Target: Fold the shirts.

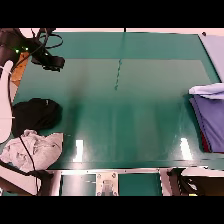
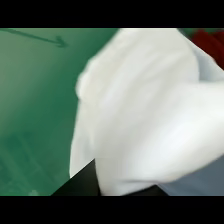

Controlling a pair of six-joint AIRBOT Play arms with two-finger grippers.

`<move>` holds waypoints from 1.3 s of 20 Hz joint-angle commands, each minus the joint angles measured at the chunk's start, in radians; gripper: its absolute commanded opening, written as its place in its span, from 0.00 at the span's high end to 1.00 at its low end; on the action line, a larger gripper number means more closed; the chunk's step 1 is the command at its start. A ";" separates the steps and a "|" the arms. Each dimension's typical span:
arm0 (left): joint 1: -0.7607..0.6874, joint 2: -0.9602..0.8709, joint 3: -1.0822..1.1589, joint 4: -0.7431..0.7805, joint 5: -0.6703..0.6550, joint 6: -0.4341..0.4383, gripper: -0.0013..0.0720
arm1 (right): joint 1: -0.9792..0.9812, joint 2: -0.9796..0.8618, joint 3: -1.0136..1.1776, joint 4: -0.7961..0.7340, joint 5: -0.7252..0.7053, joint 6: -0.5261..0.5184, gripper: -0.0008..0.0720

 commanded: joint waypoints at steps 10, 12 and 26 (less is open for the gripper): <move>0.000 0.000 0.000 -0.097 0.003 0.045 0.95 | -0.026 0.176 -0.618 -0.478 -0.025 0.079 0.96; 0.000 0.000 0.000 -0.099 0.003 0.045 0.95 | -0.027 0.171 -0.731 -0.520 -0.089 0.079 0.29; 0.000 0.068 -0.027 -0.108 0.004 0.000 0.95 | 0.412 0.173 -0.266 -0.237 -0.159 0.105 0.96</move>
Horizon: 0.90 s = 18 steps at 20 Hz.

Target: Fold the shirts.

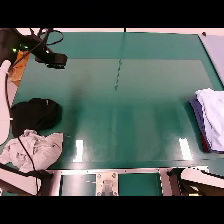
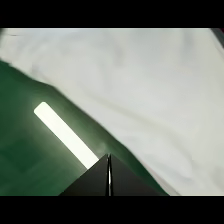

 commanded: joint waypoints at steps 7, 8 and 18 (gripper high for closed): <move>0.001 0.519 -0.776 -0.043 0.144 -0.078 0.95 | 0.451 0.241 -0.457 0.132 -0.126 -0.072 0.97; 0.001 0.603 -0.896 -0.043 0.173 -0.093 0.95 | 0.484 0.304 -0.568 0.164 -0.167 -0.087 0.97; 0.001 0.746 -1.085 -0.046 0.254 -0.132 0.95 | 0.543 0.436 -0.763 0.208 -0.286 -0.089 0.96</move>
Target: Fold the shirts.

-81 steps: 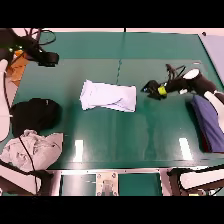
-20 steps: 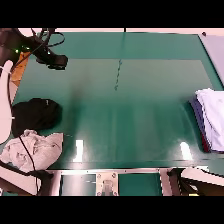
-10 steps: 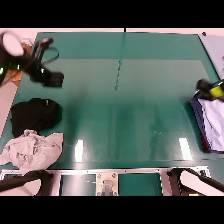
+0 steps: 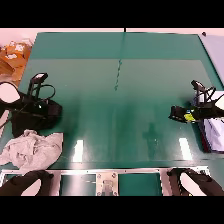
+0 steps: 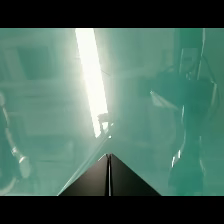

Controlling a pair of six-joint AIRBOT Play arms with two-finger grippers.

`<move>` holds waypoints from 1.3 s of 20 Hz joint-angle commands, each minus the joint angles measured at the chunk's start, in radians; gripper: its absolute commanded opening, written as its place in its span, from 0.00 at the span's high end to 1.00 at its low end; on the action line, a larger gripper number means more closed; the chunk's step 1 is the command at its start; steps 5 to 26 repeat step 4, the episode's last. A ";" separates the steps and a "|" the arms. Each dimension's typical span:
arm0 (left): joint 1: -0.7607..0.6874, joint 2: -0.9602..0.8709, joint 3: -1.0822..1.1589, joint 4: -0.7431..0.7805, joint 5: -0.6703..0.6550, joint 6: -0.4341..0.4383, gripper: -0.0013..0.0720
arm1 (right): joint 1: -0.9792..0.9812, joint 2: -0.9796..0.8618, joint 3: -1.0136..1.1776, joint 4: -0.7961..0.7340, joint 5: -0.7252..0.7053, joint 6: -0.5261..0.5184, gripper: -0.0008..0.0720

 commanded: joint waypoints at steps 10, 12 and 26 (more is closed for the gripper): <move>0.001 0.016 -0.023 -0.003 0.047 -0.010 0.95 | 0.008 0.013 -0.021 0.008 -0.015 -0.002 0.96; 0.001 0.016 -0.023 -0.003 0.047 -0.010 0.95 | 0.008 0.013 -0.021 0.008 -0.015 -0.002 0.96; 0.001 0.016 -0.023 -0.003 0.047 -0.010 0.95 | 0.008 0.013 -0.021 0.008 -0.015 -0.002 0.96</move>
